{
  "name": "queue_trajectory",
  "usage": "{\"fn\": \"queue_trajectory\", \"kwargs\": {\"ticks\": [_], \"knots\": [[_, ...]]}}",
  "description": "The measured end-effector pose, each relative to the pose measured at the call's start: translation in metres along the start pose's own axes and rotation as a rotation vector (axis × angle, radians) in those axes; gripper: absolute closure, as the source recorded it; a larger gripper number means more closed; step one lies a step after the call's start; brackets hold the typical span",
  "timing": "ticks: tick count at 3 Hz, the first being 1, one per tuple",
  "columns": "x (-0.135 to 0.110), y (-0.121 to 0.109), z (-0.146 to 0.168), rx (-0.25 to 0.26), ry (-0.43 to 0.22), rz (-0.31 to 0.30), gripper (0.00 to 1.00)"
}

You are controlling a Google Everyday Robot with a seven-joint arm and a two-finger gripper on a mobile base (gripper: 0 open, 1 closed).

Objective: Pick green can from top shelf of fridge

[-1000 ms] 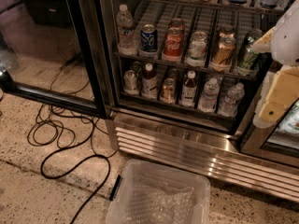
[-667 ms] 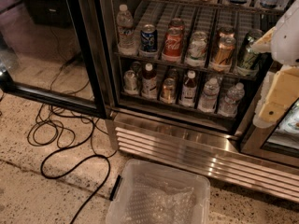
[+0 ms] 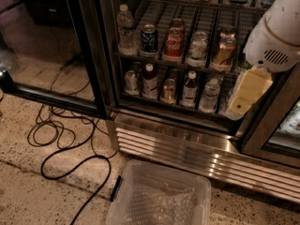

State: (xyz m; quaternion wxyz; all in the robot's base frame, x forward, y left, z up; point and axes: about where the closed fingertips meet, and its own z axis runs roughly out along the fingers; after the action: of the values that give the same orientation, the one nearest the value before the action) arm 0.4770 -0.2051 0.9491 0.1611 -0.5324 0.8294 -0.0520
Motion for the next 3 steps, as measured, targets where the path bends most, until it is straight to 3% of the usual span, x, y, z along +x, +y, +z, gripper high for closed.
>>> {"fn": "queue_trajectory", "kwargs": {"ticks": [1, 2, 3], "knots": [[0.0, 0.0, 0.0, 0.001, 0.0, 0.001, 0.0], [-0.013, -0.003, 0.005, 0.034, -0.029, 0.062, 0.0], [-0.045, -0.024, 0.011, 0.127, -0.075, 0.16, 0.0]]}}
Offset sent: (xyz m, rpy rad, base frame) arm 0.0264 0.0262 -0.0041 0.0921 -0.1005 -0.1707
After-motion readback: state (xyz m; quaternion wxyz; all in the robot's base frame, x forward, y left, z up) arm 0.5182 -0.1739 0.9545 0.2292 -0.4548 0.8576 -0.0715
